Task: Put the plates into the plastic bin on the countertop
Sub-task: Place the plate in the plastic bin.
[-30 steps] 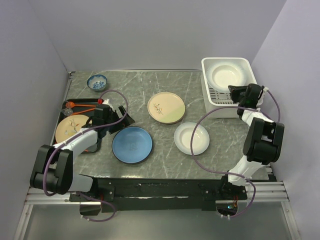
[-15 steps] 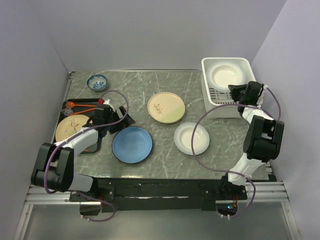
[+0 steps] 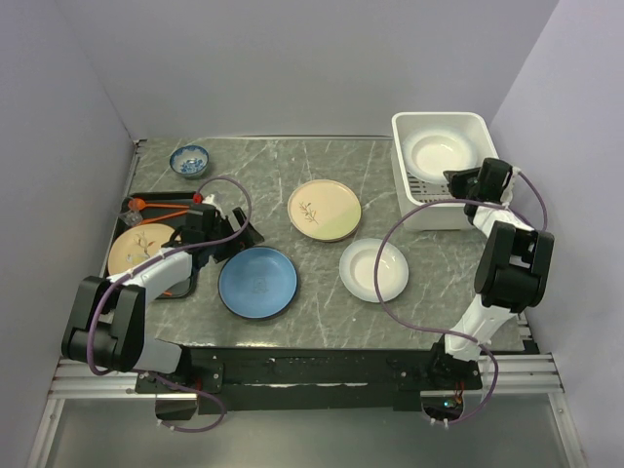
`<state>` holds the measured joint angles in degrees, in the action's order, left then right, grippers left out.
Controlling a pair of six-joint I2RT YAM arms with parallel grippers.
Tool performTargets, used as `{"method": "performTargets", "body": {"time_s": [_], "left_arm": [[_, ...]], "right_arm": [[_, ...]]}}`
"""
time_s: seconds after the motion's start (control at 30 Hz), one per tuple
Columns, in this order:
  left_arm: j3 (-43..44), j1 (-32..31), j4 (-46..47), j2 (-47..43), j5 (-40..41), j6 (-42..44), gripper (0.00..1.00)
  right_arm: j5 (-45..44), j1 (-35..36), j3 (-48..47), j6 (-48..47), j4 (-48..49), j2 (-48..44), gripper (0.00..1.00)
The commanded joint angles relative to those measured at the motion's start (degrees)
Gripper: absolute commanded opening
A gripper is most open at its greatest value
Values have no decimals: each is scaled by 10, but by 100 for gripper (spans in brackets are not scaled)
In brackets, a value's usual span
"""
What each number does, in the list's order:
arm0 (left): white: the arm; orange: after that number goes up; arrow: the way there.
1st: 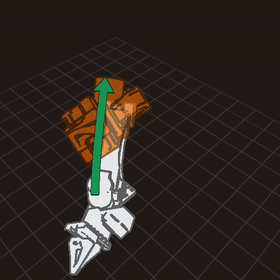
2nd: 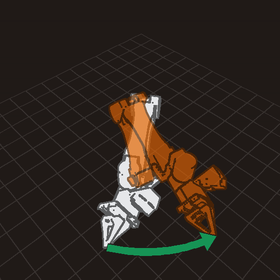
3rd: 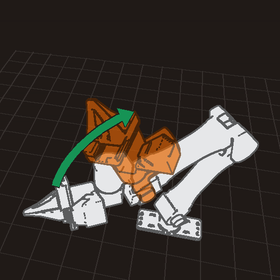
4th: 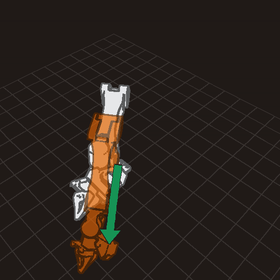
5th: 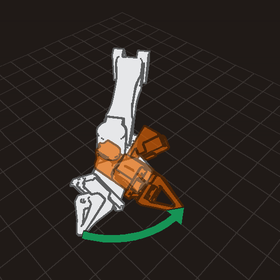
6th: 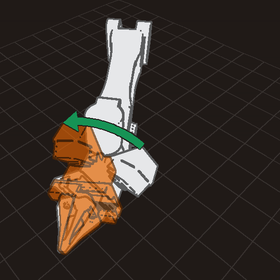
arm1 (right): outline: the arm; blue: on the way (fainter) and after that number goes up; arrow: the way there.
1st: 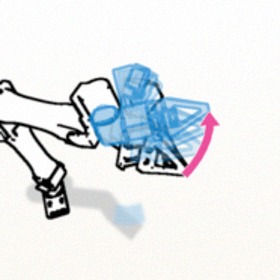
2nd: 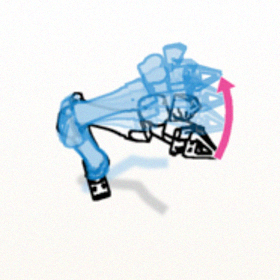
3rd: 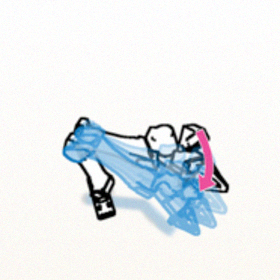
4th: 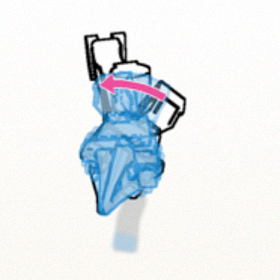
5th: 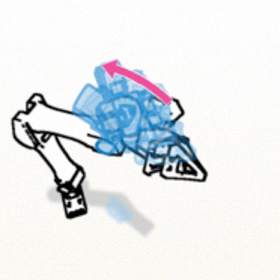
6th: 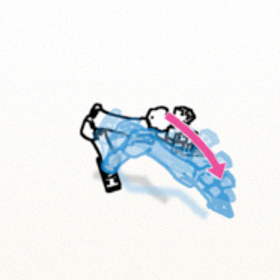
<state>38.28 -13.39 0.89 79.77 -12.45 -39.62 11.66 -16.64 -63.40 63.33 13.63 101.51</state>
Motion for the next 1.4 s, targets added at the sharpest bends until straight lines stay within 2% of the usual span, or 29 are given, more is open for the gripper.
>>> {"method": "performTargets", "body": {"time_s": [0.0, 0.4, 0.77, 0.87, 0.97, 1.37], "left_arm": [[14, -2, 21, 4, -16, 9, 99], [12, -2, 18, -7, -20, 12, 99], [14, -2, 17, -8, -25, 12, 99], [14, -2, 18, -8, -26, 11, 99], [14, -2, 18, -8, -28, 12, 99], [21, -2, 10, -12, -29, 14, 99]], "right_arm": [[23, 2, -62, -8, 42, -7, 13], [28, 3, -91, -31, -28, 18, 28], [38, 0, -126, -44, -85, 50, 32], [48, 0, -132, -50, -95, 57, 41], [52, 0, -140, -55, -109, 63, 45], [67, -7, -137, -64, -134, 62, 48]]}}
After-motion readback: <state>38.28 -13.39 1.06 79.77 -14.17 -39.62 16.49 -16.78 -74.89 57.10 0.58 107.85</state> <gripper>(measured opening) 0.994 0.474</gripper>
